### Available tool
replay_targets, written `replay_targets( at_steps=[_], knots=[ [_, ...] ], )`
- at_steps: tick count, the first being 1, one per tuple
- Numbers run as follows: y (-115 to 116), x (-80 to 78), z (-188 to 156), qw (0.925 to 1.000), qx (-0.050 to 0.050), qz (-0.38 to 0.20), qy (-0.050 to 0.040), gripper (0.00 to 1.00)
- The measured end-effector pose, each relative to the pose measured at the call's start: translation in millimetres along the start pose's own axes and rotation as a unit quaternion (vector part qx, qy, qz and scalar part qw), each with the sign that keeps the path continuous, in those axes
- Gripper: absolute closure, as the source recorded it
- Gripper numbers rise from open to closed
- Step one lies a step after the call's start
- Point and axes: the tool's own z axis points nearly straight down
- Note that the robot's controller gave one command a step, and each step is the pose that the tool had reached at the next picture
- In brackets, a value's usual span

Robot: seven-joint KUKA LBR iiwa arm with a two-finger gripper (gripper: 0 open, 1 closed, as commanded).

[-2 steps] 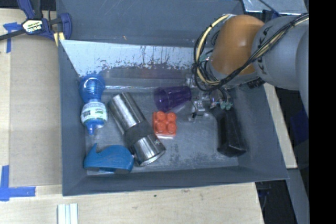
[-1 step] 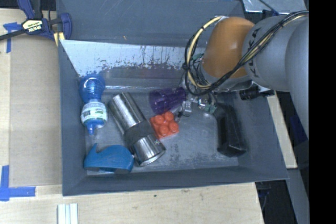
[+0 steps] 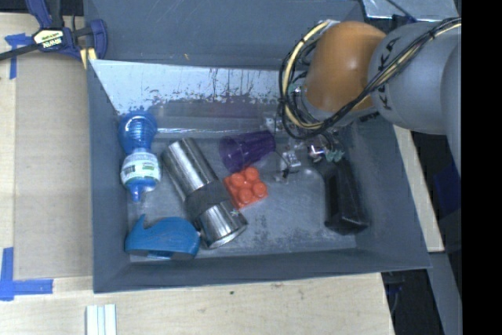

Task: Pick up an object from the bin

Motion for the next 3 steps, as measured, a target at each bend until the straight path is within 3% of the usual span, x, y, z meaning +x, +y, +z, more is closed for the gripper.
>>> replay_targets(
  at_steps=[1, 2, 3],
  knots=[
    [14, -3.2, 2, 0.9898, -0.005, 0.143, 0.0006, 0.00],
    [104, 28.3, -2, 0.9997, 0.004, 0.025, -0.0031, 0.00],
    [80, -10.1, 2, 0.9738, -0.004, 0.228, -0.0032, 1.00]
  ],
)
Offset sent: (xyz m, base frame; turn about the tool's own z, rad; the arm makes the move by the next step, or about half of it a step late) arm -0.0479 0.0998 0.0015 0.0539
